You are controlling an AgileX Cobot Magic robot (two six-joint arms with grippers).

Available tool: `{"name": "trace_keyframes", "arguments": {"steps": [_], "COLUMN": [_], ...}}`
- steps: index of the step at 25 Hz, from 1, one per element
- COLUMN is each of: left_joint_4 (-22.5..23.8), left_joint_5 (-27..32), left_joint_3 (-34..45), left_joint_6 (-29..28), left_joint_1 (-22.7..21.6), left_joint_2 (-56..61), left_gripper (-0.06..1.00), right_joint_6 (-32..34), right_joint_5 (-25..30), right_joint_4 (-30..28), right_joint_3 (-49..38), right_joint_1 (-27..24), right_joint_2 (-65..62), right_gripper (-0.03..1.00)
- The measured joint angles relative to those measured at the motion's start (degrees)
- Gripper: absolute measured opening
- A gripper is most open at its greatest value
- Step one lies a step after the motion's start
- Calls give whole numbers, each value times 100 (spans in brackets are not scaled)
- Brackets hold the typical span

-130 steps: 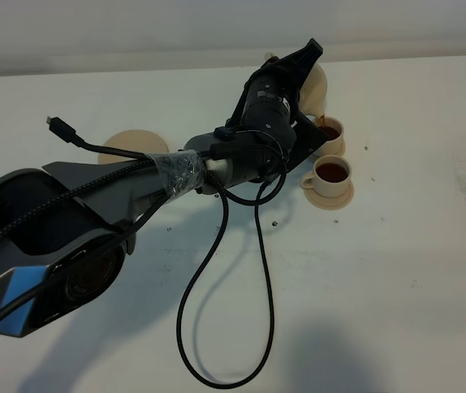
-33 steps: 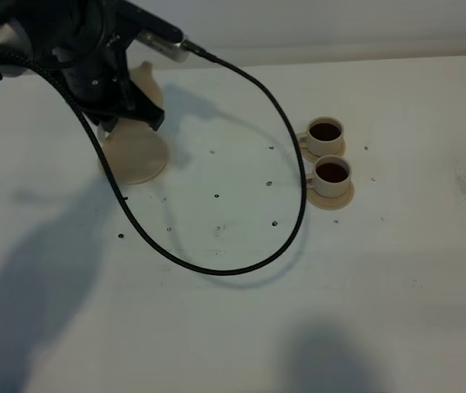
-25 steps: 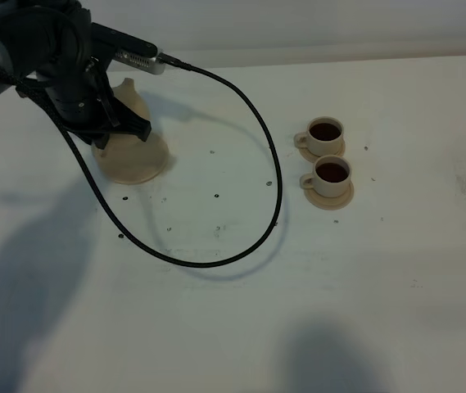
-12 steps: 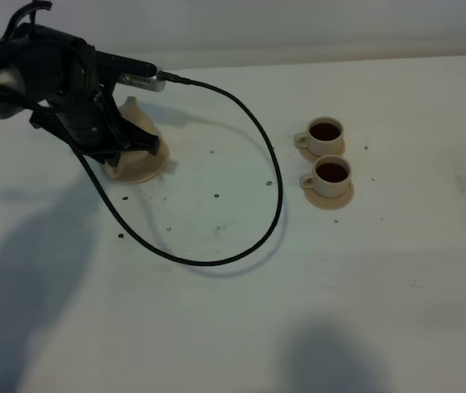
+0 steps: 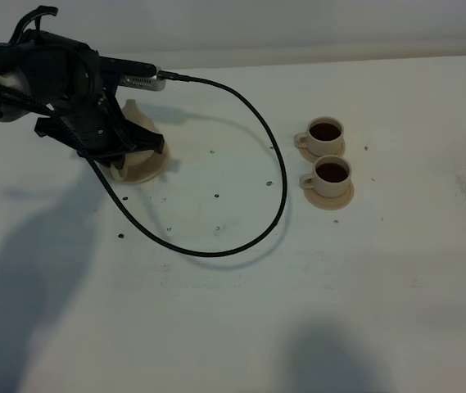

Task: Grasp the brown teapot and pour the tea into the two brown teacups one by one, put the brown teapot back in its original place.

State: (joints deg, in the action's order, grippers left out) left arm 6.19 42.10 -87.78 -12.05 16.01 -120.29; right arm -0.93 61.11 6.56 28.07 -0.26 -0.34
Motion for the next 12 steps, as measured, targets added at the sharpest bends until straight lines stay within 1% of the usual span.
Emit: {"name": "trace_keyframes", "arguments": {"steps": [12], "left_joint_4": [-35], "left_joint_5": [-11], "left_joint_3": [0], "left_joint_6": [-92], "left_joint_1": [0], "left_joint_2": [-25], "left_gripper": [11], "right_joint_6": [0], "right_joint_5": [0], "right_joint_4": [0], "right_joint_3": [0], "right_joint_1": [0], "right_joint_2": [0], "right_gripper": [47]}}
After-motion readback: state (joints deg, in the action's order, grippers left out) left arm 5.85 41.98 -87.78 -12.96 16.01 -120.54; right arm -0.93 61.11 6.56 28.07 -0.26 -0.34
